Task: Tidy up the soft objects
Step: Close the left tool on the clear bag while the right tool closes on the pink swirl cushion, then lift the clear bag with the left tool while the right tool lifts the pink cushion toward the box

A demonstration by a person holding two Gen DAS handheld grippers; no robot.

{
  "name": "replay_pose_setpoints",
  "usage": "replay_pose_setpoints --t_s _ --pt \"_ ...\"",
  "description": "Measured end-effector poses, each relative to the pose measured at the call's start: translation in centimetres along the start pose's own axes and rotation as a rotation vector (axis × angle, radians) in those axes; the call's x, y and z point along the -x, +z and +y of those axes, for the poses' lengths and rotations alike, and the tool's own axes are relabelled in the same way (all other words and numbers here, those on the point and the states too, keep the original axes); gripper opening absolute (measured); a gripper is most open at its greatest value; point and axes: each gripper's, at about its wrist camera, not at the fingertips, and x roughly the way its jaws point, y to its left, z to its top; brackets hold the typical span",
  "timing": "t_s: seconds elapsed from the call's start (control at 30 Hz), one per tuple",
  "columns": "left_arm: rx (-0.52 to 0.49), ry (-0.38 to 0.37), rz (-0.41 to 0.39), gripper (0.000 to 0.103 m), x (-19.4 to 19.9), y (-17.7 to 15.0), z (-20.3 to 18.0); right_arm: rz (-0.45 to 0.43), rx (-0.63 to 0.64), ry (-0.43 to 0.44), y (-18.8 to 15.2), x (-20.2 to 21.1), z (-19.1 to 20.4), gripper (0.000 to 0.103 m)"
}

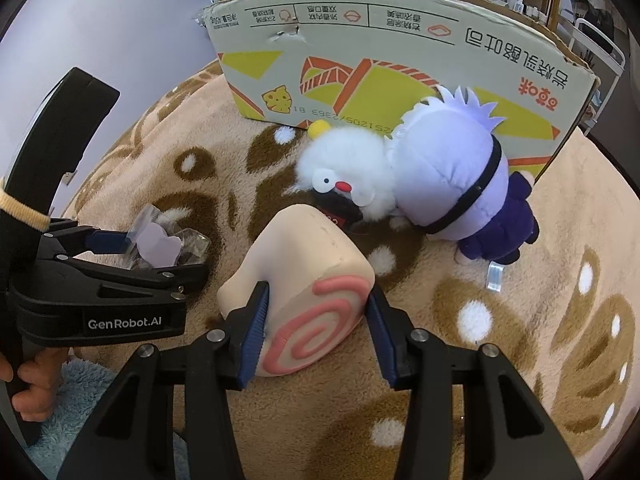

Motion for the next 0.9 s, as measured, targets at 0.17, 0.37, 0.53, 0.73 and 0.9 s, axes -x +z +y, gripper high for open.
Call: replay_pose_setpoints --t_s 0.17,0.37,0.53,0.73,0.9 --pt "-0.006 0.005 -0.004 0.076 1.0 -0.1 -0.4 0.000 0.000 0.001 0.0 0.0 0.0 0.050" --pt "-0.005 0.003 -0.006 0.076 1.4 -0.3 -0.5 0.000 0.008 -0.004 0.0 0.1 0.0 0.048" --pt "0.000 0.008 -0.017 0.075 1.8 -0.1 0.2 -0.013 0.034 -0.022 -0.3 0.4 0.6 0.040" --pt "0.015 0.002 -0.044 0.075 2.5 0.0 1.1 -0.029 0.049 -0.043 -0.5 0.9 1.0 0.029" --pt "0.014 -0.027 -0.084 0.075 3.8 0.0 1.5 -0.075 0.054 -0.091 -0.7 2.0 1.2 0.027"
